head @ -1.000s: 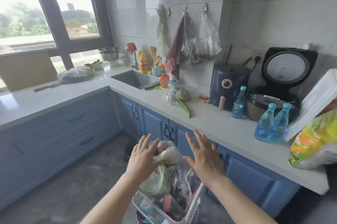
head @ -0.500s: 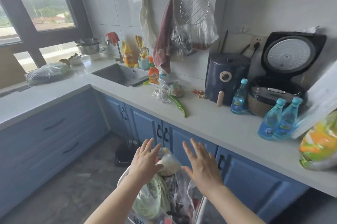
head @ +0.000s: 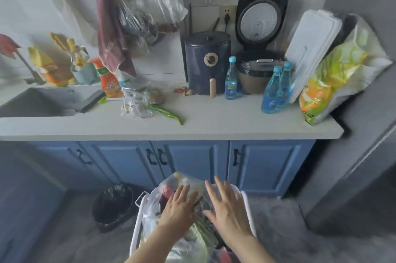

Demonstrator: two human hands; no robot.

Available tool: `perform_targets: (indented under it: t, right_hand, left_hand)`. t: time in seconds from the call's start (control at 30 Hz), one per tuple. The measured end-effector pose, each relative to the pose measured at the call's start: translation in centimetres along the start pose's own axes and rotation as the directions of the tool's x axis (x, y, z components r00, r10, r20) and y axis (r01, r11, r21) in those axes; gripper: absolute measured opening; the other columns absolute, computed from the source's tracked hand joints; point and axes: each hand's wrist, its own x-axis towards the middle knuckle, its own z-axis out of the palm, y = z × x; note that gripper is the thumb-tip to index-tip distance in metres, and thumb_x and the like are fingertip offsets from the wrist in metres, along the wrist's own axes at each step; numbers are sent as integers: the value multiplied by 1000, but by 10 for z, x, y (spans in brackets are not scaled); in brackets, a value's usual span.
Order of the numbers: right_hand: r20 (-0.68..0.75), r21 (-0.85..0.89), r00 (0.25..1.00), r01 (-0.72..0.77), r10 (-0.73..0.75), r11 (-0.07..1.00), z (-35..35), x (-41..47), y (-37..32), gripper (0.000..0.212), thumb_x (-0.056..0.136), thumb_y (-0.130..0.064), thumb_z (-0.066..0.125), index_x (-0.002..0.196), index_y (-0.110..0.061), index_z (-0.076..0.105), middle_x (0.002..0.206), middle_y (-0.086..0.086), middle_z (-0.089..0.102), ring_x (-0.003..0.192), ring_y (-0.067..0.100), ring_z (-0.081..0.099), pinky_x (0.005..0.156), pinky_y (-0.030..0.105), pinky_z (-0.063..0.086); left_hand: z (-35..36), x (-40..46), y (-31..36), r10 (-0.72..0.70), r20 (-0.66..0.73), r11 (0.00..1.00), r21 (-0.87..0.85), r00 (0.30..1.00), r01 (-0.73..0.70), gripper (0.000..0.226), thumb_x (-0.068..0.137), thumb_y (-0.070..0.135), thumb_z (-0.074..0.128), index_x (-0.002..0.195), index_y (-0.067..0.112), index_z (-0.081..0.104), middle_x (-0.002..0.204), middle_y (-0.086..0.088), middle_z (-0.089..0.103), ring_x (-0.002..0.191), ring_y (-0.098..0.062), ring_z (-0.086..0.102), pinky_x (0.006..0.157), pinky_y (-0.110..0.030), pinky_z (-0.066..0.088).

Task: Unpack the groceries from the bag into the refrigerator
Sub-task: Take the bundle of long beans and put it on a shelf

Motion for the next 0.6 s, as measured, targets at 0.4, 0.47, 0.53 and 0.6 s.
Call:
perform_targets:
  t: [0.4,0.47,0.53,0.6]
  right_hand:
    - [150,28,983,-106,101,994,87,-39,-48,109,48,-63,83,141,-26,40,146,6,45,118,29,59,82,45,54]
    - [174,62,982,-80,68,995,97,-41,-50,103,65,-59,77,149,-28,25,157,6,23,134,33,43,99,51,43]
    - [203,86,979,-33,15,996,107,-43,-51,94,85,-50,62,152,-33,-2,160,1,-10,147,31,8,117,50,18]
    - [230,105,973,-21,-4,994,114,-47,-51,94,89,-49,57,150,-35,-14,158,-4,-21,148,29,-5,120,45,8]
  left_hand:
    - [56,-61,-77,69,12,997,-18,998,-68,97,81,45,66,152,18,6,160,1,-3,147,-22,4,117,-31,14]
    - [60,-60,-82,26,79,1000,-16,997,-25,98,86,44,61,152,17,-6,159,-1,-14,147,-22,-11,116,-29,-1]
    - [65,-61,-88,39,52,999,17,998,-40,106,82,48,65,151,13,-9,159,-4,-16,146,-22,-12,112,-26,-8]
    - [65,-61,-91,24,86,999,36,996,-27,111,80,51,66,151,12,-10,158,-5,-16,146,-22,-12,114,-27,-6]
